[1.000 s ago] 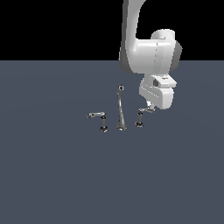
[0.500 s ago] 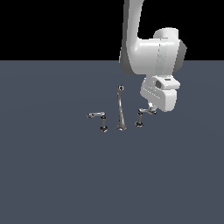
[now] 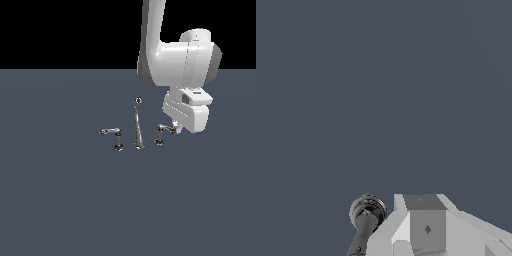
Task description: Turn on the faucet by rotating a designated handle.
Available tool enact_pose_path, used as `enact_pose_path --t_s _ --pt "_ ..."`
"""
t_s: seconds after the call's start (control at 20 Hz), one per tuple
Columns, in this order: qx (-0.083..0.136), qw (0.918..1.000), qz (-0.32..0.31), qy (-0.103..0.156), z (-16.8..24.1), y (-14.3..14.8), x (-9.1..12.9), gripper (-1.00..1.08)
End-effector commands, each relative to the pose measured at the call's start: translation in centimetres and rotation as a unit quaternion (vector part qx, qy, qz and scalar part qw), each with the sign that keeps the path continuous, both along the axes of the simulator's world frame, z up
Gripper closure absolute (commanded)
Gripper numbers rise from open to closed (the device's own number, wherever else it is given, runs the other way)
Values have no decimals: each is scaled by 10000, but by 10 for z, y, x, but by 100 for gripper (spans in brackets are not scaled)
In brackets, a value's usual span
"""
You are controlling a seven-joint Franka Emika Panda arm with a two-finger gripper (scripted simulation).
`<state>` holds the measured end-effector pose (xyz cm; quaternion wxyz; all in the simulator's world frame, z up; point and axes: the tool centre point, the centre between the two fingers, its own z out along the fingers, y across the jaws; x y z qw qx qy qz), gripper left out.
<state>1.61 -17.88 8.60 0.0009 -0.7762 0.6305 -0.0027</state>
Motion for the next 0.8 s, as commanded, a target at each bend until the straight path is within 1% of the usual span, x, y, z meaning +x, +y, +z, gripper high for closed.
enact_pose_path --t_s 0.0,0.75 --pt "-1 10000 -7 2 0 -1 0 108" --pt "9 10000 2 25 0 40 -33 108"
